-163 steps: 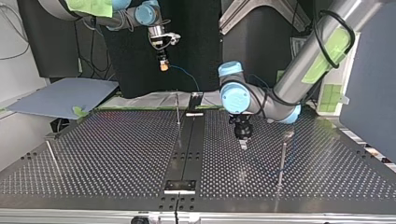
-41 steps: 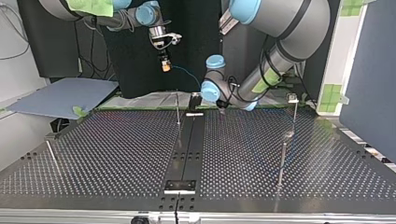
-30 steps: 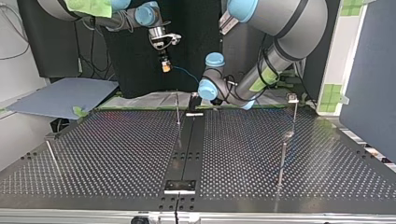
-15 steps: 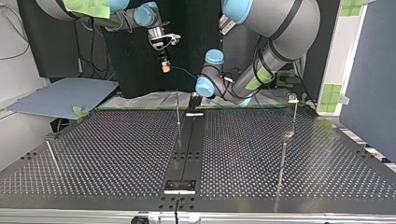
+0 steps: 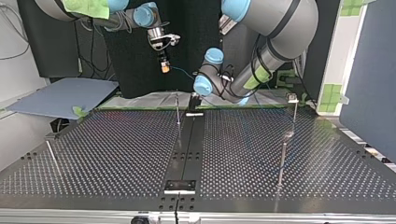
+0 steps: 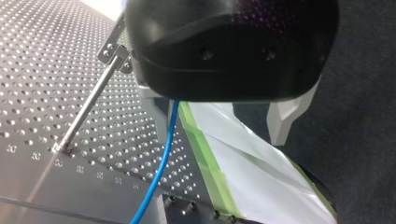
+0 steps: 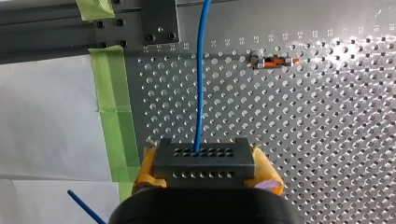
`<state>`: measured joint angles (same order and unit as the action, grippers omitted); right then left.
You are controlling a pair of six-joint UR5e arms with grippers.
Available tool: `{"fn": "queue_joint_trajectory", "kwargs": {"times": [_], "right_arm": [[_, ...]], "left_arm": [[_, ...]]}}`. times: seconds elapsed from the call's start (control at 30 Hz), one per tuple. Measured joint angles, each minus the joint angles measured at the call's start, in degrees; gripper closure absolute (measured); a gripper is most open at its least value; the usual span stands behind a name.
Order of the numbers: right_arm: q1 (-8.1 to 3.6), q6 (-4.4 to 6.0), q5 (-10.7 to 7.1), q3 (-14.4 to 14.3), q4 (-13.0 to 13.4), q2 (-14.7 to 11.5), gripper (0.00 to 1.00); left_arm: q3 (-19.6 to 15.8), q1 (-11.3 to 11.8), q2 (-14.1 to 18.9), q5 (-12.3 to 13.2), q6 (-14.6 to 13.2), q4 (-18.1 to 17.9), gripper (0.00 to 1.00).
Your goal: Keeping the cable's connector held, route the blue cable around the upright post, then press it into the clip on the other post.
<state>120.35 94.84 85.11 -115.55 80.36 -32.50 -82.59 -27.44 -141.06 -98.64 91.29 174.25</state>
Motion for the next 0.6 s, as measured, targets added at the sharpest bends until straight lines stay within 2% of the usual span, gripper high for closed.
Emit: {"fn": "queue_joint_trajectory", "kwargs": {"times": [0.2, 0.47, 0.5, 0.53, 0.6], "right_arm": [[-0.21, -0.07, -0.09, 0.1, 0.0, -0.2, 1.0], [-0.3, 0.01, -0.19, 0.1, 0.0, -0.4, 1.0], [-0.3, 0.03, -0.25, 0.1, 0.0, -0.4, 1.0], [-0.29, 0.05, -0.31, 0.1, 0.0, -0.4, 1.0], [-0.3, 0.08, -0.39, 0.1, 0.0, -0.4, 1.0]], "left_arm": [[0.0, -0.1, 0.0, -0.1, 1.9, 0.2, 0.01], [0.0, -0.9, 0.0, 0.1, 1.0, 0.7, 0.01], [0.0, -1.0, 0.0, 0.1, 0.9, 0.7, 0.11], [0.0, -1.0, 0.0, 0.1, 0.9, 0.7, 0.11], [0.0, -1.2, 0.0, 0.0, 0.8, 0.6, 0.33]]}}
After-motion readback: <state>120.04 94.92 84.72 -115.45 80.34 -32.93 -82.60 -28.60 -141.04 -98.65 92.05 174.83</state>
